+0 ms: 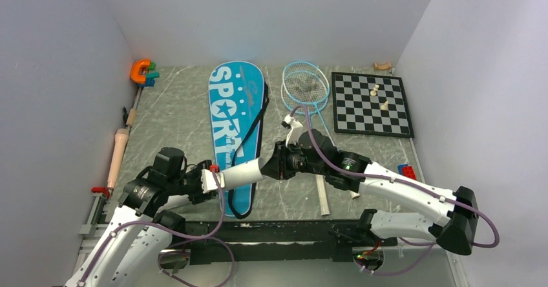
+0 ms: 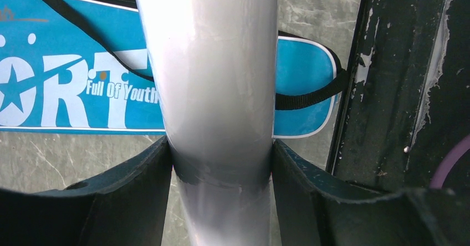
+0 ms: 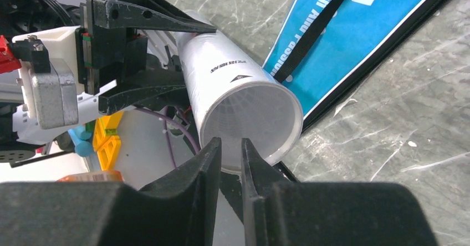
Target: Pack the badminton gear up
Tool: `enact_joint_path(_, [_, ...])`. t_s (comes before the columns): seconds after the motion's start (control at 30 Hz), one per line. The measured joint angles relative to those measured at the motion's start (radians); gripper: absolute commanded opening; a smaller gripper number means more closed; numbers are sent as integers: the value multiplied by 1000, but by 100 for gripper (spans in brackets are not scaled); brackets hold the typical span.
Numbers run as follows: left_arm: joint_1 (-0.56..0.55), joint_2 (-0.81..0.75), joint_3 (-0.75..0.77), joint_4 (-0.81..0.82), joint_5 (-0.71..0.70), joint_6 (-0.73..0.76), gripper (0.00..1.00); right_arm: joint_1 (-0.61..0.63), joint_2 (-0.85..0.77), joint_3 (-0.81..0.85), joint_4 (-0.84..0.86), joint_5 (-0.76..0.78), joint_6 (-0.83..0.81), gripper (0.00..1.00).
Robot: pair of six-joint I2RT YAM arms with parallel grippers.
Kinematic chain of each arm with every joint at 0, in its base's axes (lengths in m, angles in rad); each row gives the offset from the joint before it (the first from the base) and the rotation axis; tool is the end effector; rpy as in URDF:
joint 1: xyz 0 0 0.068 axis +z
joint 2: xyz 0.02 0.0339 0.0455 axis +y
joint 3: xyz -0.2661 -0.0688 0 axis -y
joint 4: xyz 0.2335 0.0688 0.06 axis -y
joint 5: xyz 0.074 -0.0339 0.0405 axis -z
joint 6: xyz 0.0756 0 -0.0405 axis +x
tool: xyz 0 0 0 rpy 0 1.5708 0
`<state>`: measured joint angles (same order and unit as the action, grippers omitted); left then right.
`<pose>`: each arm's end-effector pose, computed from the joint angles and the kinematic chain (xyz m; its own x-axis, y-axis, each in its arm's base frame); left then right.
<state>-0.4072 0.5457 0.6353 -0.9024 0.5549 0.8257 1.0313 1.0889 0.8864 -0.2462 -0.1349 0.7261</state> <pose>0.0896 -0.0820 0.2319 0.0397 0.6632 -0.7474 0.9439 0.2205 0.2459 0.1308 0.2383 0.2965 -0.7724 -0.0094 -0.6350 -0.5343 0.5500 0.6419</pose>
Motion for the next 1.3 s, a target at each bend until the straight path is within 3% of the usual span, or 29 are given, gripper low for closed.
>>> enact_joint_path(0.47, [1,0,32,-25,33,-2,36,-64,17,-1,43,-11,0,22])
enact_joint_path(0.67, [1,11,32,-2,11,-43,38,-111,28,27,14,-39,-9,52])
enact_joint_path(0.8, [9,95,35,103,-95,-95,41,-282,-17,89,-56,-57,-45,64])
enact_joint_path(0.93, [151,269,76,146,-163,-137,43,-417,-61,163,-112,-47,-84,68])
enact_joint_path(1.03, [362,441,150,193,-196,-189,43,-455,-70,190,-127,-47,-107,68])
enact_joint_path(1.13, [480,565,223,233,-237,-232,43,-470,-62,179,-153,-46,-117,67])
enact_joint_path(1.3, [542,709,270,311,-290,-283,44,-476,-35,120,-174,-46,-117,66])
